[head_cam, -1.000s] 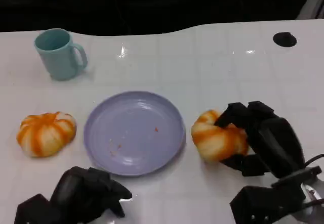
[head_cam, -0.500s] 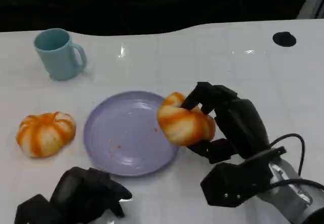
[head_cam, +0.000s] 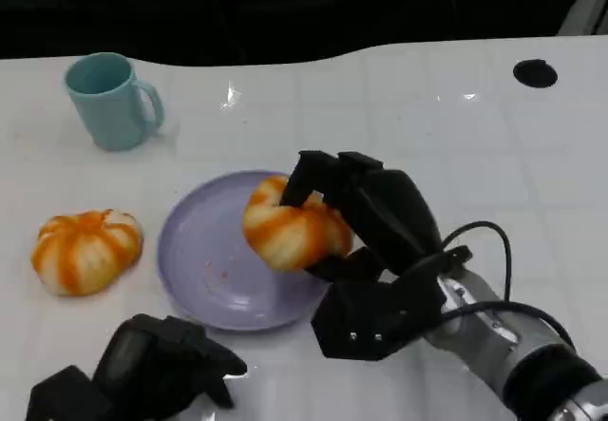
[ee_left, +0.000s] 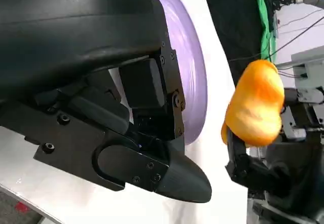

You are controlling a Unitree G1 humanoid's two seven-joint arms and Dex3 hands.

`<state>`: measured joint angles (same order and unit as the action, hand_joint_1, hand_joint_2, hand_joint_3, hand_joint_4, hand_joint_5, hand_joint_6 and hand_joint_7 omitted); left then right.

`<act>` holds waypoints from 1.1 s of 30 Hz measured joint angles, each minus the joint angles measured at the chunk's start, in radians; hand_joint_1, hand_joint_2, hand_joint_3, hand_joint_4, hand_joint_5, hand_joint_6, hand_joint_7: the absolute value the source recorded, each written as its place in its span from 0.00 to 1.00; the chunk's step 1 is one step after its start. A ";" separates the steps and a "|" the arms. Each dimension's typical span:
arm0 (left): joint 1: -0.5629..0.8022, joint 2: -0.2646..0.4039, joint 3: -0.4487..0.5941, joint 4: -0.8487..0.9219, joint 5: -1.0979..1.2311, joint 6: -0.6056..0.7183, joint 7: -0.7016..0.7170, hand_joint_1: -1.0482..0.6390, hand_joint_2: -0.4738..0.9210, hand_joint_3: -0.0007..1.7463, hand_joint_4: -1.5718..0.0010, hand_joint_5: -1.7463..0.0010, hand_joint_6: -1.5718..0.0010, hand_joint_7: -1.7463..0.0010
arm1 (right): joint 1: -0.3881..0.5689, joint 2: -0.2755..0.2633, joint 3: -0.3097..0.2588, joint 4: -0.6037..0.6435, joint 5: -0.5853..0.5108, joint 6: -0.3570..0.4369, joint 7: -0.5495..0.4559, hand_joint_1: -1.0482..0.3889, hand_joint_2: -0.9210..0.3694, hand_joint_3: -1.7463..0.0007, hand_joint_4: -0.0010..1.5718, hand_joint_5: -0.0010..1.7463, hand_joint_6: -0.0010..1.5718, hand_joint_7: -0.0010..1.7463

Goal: Grasp the bread from the table and place it into the plate.

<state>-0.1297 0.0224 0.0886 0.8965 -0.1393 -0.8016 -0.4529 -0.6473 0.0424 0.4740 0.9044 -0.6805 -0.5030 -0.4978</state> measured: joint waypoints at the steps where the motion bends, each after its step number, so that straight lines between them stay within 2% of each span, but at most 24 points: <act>1: 0.000 0.000 0.000 0.000 0.000 0.000 0.000 0.00 1.00 0.05 0.17 0.43 0.02 0.84 | -0.009 0.008 0.003 0.021 0.000 0.000 -0.003 0.69 0.48 0.26 0.58 1.00 0.54 0.82; 3: 0.000 0.001 0.000 0.001 0.000 -0.001 0.000 0.00 1.00 0.05 0.17 0.43 0.02 0.84 | -0.022 0.024 0.009 0.054 0.000 0.000 -0.006 0.68 0.46 0.28 0.54 0.96 0.54 0.69; 5: 0.000 0.001 0.000 0.001 0.000 -0.002 0.000 0.00 1.00 0.05 0.17 0.43 0.02 0.84 | -0.027 0.036 0.010 0.072 0.007 0.000 0.002 0.67 0.39 0.38 0.51 0.86 0.55 0.52; 6: 0.000 0.001 0.000 0.001 0.000 -0.002 0.000 0.00 1.00 0.05 0.17 0.43 0.02 0.84 | -0.030 0.041 0.010 0.078 0.015 0.000 0.018 0.66 0.34 0.46 0.48 0.77 0.53 0.42; 7: 0.000 0.001 0.000 0.001 0.000 -0.002 0.000 0.00 1.00 0.05 0.17 0.43 0.01 0.84 | -0.033 0.044 0.010 0.087 0.029 -0.001 0.037 0.63 0.28 0.57 0.42 0.59 0.48 0.28; 8: 0.000 0.001 0.000 0.001 0.000 -0.002 0.000 0.00 1.00 0.05 0.17 0.43 0.01 0.84 | -0.037 0.044 0.010 0.093 0.036 0.000 0.063 0.62 0.24 0.62 0.40 0.52 0.48 0.21; 9: 0.000 0.001 0.000 0.001 0.000 -0.002 0.000 0.00 1.00 0.05 0.17 0.43 0.01 0.84 | -0.040 0.044 0.010 0.095 0.041 0.001 0.091 0.59 0.20 0.67 0.31 0.40 0.41 0.13; 12: 0.000 0.000 0.000 0.001 -0.001 -0.002 -0.003 0.00 1.00 0.05 0.17 0.43 0.01 0.84 | -0.053 0.034 0.020 0.095 0.043 0.018 0.169 0.49 0.05 0.87 0.18 0.21 0.31 0.02; 13: 0.000 0.000 0.000 0.001 -0.001 -0.002 -0.003 0.00 1.00 0.05 0.17 0.43 0.01 0.84 | -0.055 0.029 0.026 0.093 0.040 0.023 0.191 0.44 0.02 0.88 0.13 0.18 0.27 0.01; 17: 0.000 0.000 0.000 0.001 0.000 -0.002 -0.003 0.00 1.00 0.05 0.17 0.43 0.01 0.84 | -0.056 0.005 0.057 0.065 0.023 0.045 0.269 0.32 0.00 0.86 0.02 0.15 0.17 0.00; 21: -0.001 0.000 0.000 0.003 0.000 -0.004 -0.003 0.00 1.00 0.05 0.17 0.43 0.01 0.84 | -0.051 -0.025 0.059 0.003 0.025 0.067 0.345 0.28 0.00 0.85 0.00 0.18 0.15 0.00; 30: -0.002 -0.001 0.000 0.005 -0.001 -0.004 -0.003 0.00 1.00 0.05 0.17 0.43 0.01 0.84 | 0.025 -0.086 0.062 -0.158 0.026 0.086 0.427 0.26 0.00 0.84 0.01 0.19 0.14 0.00; 33: -0.002 -0.002 0.000 0.005 -0.001 -0.005 -0.003 0.00 1.00 0.05 0.17 0.43 0.01 0.85 | 0.061 -0.112 0.056 -0.213 0.033 0.083 0.437 0.29 0.00 0.85 0.04 0.22 0.16 0.01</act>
<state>-0.1316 0.0200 0.0889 0.9017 -0.1401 -0.8063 -0.4561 -0.5862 -0.0691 0.5300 0.6911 -0.6479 -0.4195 -0.0612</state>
